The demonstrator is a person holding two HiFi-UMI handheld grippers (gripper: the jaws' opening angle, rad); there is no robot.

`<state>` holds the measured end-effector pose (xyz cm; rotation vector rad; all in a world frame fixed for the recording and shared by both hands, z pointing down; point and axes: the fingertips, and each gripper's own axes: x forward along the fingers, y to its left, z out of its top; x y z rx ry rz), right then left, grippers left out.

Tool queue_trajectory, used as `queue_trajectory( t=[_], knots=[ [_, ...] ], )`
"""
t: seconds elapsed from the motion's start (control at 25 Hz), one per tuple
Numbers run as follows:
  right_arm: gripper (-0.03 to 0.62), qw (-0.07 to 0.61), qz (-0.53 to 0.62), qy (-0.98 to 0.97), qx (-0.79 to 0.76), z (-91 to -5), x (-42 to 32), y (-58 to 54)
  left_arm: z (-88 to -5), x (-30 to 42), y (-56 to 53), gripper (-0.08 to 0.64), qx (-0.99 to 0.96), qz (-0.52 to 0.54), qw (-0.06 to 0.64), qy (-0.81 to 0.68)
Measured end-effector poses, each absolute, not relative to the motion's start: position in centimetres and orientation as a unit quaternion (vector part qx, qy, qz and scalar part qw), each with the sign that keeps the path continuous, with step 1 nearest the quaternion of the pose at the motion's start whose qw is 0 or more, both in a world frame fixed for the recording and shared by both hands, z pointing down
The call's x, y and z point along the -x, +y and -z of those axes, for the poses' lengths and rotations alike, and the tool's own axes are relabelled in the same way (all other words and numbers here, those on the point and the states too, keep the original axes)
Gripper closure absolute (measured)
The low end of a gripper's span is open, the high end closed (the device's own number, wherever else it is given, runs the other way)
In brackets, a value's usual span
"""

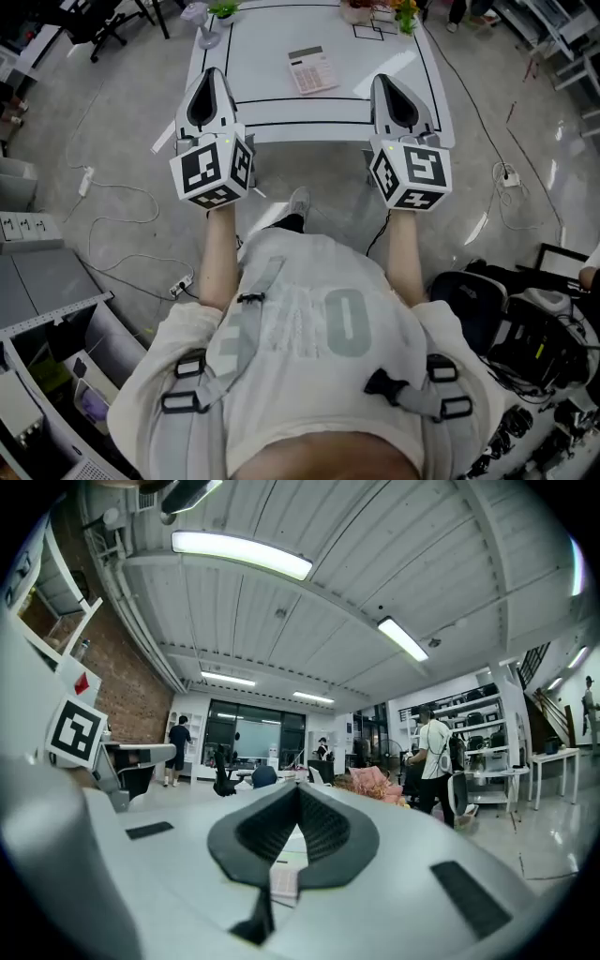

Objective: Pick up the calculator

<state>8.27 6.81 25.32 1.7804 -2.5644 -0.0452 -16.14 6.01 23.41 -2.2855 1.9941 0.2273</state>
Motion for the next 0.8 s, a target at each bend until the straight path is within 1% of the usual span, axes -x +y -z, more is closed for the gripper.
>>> queue_trajectory(
  t=[0.24, 0.4, 0.56, 0.8],
  knots=[
    [0.588, 0.009, 0.003, -0.809, -0.587, -24.8, -8.5, -6.2, -22.6, 14.8, -6.9, 0.54, 0.77, -0.063, 0.072, 0.631],
    [0.588, 0.021, 0.008, -0.809, -0.587, -25.4, -7.2, -11.6, -24.0, 14.5, -13.2, 0.54, 0.786, -0.062, 0.053, 0.613],
    [0.588, 0.041, 0.006, -0.81, -0.585, -26.9, -6.2, -13.8, -25.6, 14.4, -16.5, 0.54, 0.792, -0.067, 0.025, 0.606],
    [0.588, 0.05, -0.001, -0.812, -0.581, -27.9, -5.2, -15.4, -27.2, 15.6, -17.8, 0.538, 0.785, -0.08, -0.004, 0.614]
  ],
)
